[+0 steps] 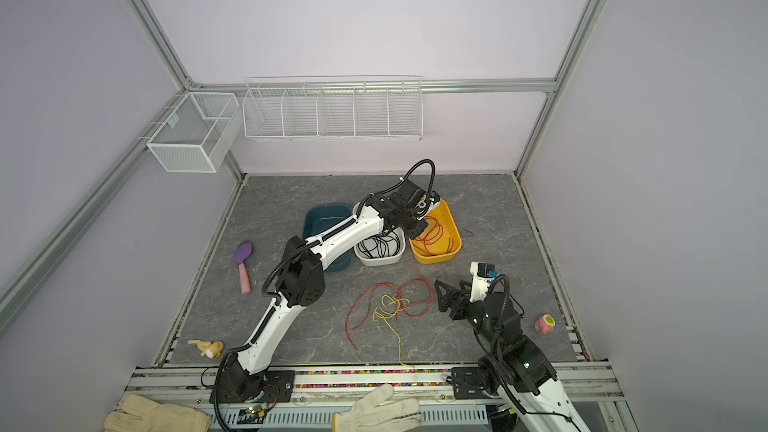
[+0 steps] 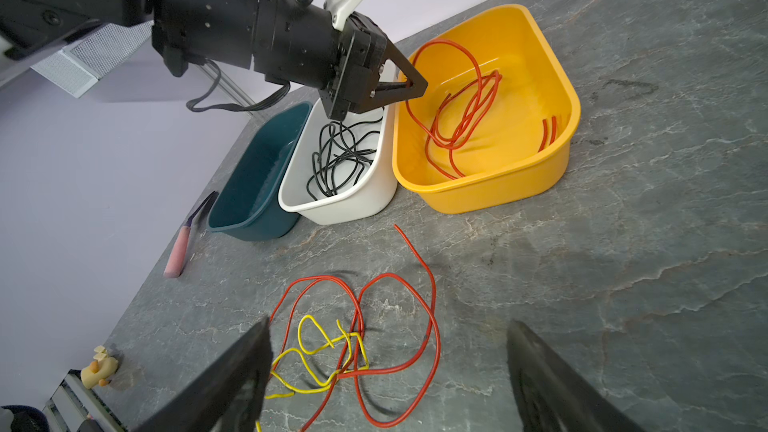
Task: Untangle the cables
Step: 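Lower the red wire into the yellow tub and open the left gripper, then bring the left gripper back down to the red and yellow tangle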
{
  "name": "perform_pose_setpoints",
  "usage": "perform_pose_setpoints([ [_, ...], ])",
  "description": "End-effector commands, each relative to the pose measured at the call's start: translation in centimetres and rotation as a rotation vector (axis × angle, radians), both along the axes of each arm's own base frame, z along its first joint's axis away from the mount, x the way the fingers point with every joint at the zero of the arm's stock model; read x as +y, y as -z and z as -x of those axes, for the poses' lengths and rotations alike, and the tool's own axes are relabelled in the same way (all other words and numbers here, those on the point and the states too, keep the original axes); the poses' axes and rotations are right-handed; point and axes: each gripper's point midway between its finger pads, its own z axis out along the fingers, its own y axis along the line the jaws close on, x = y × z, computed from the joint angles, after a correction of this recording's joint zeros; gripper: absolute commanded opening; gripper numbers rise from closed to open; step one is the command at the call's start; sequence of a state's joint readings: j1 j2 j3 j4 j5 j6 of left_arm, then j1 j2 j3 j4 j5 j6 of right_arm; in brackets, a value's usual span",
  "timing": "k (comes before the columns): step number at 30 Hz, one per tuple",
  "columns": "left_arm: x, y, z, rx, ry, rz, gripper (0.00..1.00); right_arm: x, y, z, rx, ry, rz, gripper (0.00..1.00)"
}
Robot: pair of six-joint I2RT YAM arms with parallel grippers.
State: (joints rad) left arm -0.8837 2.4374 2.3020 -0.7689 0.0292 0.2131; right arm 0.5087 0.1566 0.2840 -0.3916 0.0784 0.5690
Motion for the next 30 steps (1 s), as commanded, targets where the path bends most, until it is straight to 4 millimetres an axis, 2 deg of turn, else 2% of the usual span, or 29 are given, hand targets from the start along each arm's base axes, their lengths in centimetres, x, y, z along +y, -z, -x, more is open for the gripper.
perform_pose_setpoints([
  [1, 0.2, -0.6, -0.6, -0.012, -0.028, 0.000, 0.17, 0.3, 0.0, -0.1, -0.008, -0.007, -0.013, 0.89],
  [8, 0.2, -2.2, -0.9, -0.038, -0.041, 0.021, 0.28, 0.3, 0.0, -0.2, -0.009, -0.006, -0.011, 0.89],
  [13, 0.5, -5.4, -1.0, -0.082, -0.056, 0.060, 0.43, 0.3, 0.5, -0.4, 0.013, 0.001, -0.003, 0.89],
  [15, 0.8, -7.0, -0.7, -0.092, -0.053, 0.076, 0.57, 0.5, 0.9, -0.5, 0.032, -0.004, 0.006, 0.89],
  [19, 1.7, -9.3, 0.9, -0.093, -0.002, 0.080, 0.65, 0.8, 1.8, -0.8, 0.085, -0.009, 0.026, 0.89],
  [21, 2.5, -10.5, 2.0, -0.097, 0.004, 0.080, 0.79, 1.1, 2.2, -0.9, 0.116, -0.018, 0.042, 0.89],
  [22, 2.9, -10.7, 2.4, -0.105, 0.001, 0.076, 1.00, 1.2, 2.5, -1.0, 0.130, -0.023, 0.045, 0.89],
  [27, 5.0, -13.0, 5.1, -0.251, -0.012, 0.079, 0.99, 2.0, 3.5, -1.3, 0.183, -0.048, 0.060, 0.89],
  [30, 6.5, -13.5, 6.5, -0.277, -0.053, 0.081, 0.99, 2.1, 4.0, -1.4, 0.206, -0.052, 0.070, 0.89],
])
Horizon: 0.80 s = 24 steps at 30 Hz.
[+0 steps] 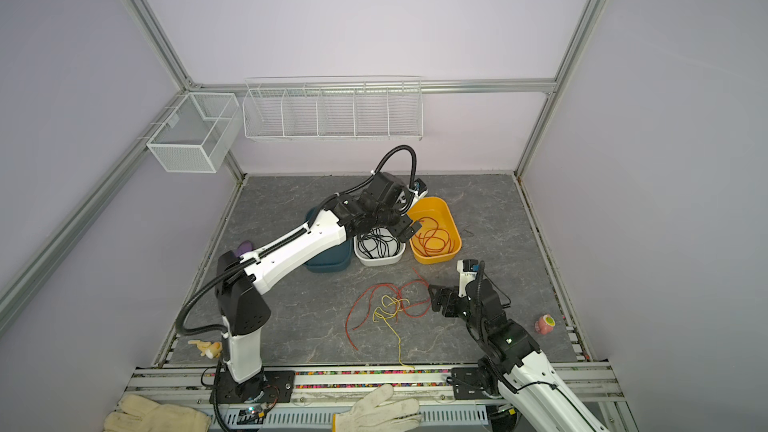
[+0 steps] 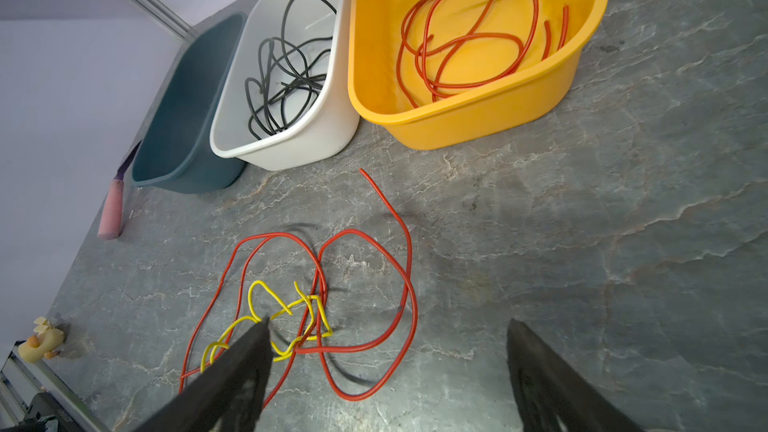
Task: Untangle the cables
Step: 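Bring the left gripper back down to the red and yellow tangle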
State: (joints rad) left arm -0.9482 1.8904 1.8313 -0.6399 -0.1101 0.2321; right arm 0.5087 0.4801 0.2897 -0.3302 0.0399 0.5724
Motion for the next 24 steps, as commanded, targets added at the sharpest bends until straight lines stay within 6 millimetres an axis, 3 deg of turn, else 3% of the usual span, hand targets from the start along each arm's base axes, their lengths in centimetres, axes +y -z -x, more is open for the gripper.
perform_pose_setpoints([
  [1, 1.2, 0.0, 0.6, -0.060, -0.056, -0.013, 0.99, 0.9, -1.1, -0.5, -0.019, -0.017, -0.037, 0.89],
  [5, 4.4, -0.4, 1.5, -0.129, -0.197, -0.057, 0.99, 1.1, -0.5, -0.7, 0.006, -0.021, -0.026, 0.89],
  [8, 7.3, -0.1, 2.4, -0.082, -0.333, -0.016, 0.99, 1.4, 0.1, -0.7, 0.032, -0.033, -0.019, 0.91],
  [16, 11.2, 1.6, 6.0, 0.028, -0.403, 0.185, 0.99, 2.8, 1.6, -1.0, 0.110, -0.088, -0.018, 1.00],
  [20, 12.6, 3.0, 7.9, 0.084, -0.393, 0.260, 0.99, 3.2, 2.2, -1.1, 0.139, -0.104, -0.016, 0.92],
  [24, 13.9, 5.1, 9.8, 0.147, -0.395, 0.317, 0.99, 3.6, 2.6, -1.1, 0.158, -0.118, -0.018, 0.79],
])
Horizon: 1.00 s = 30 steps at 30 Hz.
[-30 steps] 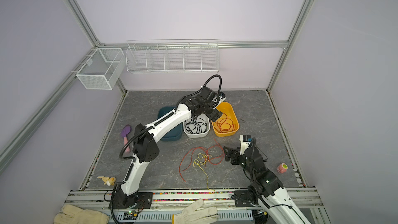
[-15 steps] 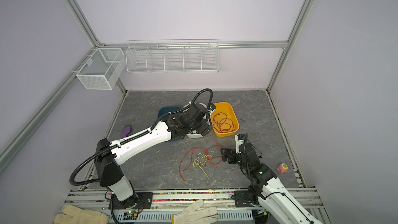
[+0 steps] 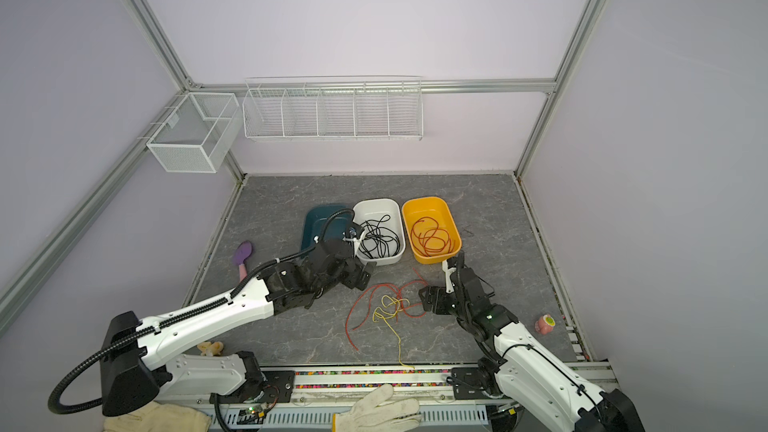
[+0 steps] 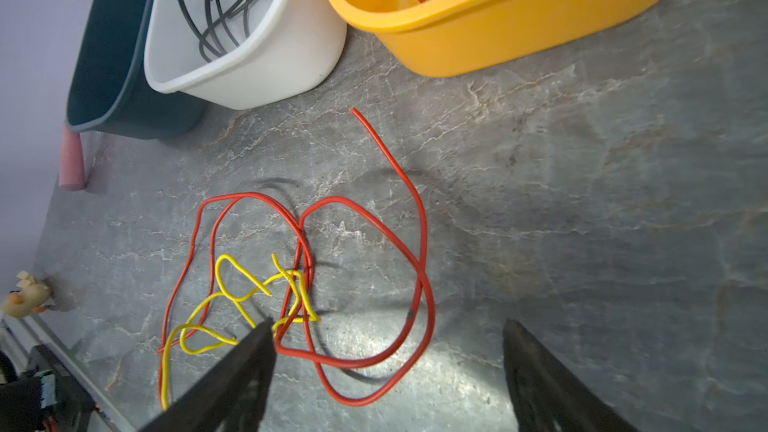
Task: Untangle the cables
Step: 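Bring the left gripper back down to the red and yellow tangle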
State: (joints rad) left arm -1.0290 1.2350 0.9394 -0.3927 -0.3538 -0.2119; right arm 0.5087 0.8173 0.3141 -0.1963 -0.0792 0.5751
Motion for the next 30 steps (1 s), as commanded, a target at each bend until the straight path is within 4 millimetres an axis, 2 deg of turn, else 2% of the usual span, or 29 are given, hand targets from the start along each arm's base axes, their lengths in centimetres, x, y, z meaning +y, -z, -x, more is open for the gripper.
perform_pose_setpoints([
  [1, -0.1, 0.1, 1.3, 0.037, -0.017, 0.150, 0.99, 1.0, -1.3, -0.7, -0.032, -0.026, -0.041, 0.77],
  [5, 0.8, 1.8, 2.8, 0.060, -0.006, 0.203, 0.97, 1.1, -0.9, -0.8, -0.016, -0.026, -0.031, 0.74],
  [14, 2.3, 5.2, 4.4, 0.120, -0.028, 0.235, 0.90, 0.8, 0.2, -1.1, 0.026, -0.010, 0.012, 0.66],
  [19, 2.2, 7.2, 5.4, 0.168, -0.011, 0.262, 0.85, 1.4, 0.3, -1.2, 0.030, -0.036, -0.005, 0.61],
  [30, 2.6, 9.7, 6.5, 0.209, -0.014, 0.283, 0.77, 1.6, 0.9, -1.3, 0.051, -0.045, 0.007, 0.48],
])
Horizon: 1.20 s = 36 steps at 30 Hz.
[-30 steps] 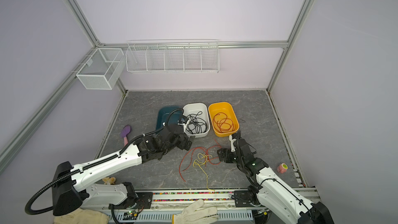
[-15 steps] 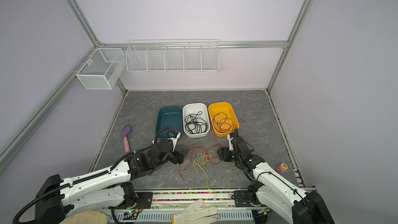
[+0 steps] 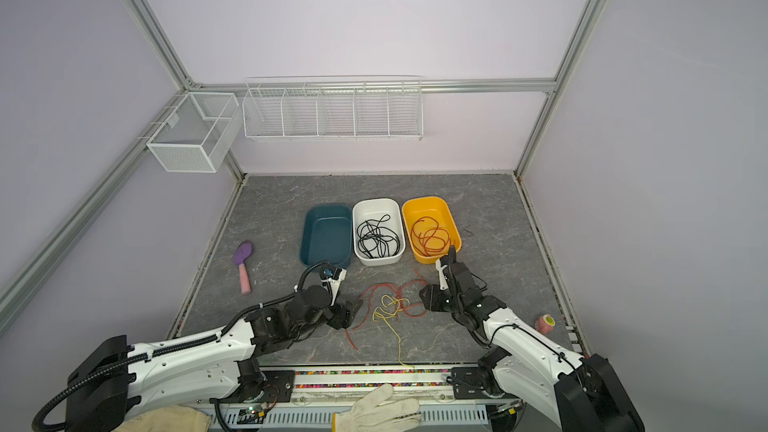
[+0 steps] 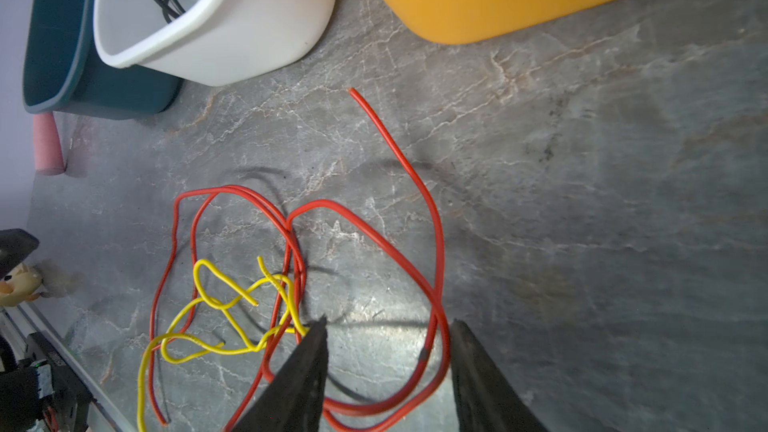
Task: Untangle the cables
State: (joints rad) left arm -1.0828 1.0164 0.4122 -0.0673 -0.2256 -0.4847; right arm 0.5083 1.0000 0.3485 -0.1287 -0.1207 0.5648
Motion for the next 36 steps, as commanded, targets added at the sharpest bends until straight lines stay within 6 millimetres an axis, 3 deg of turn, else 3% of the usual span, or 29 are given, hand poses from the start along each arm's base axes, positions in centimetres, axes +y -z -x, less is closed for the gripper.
perform_pose_setpoints([
  [1, -0.5, -0.2, 0.2, 0.012, -0.009, 0.059, 0.77, 0.4, -0.9, -0.7, -0.029, -0.009, -0.009, 0.47],
  [13, -0.1, 0.4, 0.1, 0.011, -0.027, 0.045, 0.71, 0.6, 0.1, -0.7, 0.019, -0.019, 0.014, 0.43],
  [27, -1.4, 2.5, 0.9, 0.059, 0.034, 0.013, 0.63, 1.8, 0.0, -0.4, 0.032, -0.079, -0.024, 0.16],
  [36, -2.9, 3.5, 1.1, 0.082, 0.067, 0.009, 0.60, 3.0, -1.6, -0.1, -0.020, -0.139, -0.097, 0.09],
])
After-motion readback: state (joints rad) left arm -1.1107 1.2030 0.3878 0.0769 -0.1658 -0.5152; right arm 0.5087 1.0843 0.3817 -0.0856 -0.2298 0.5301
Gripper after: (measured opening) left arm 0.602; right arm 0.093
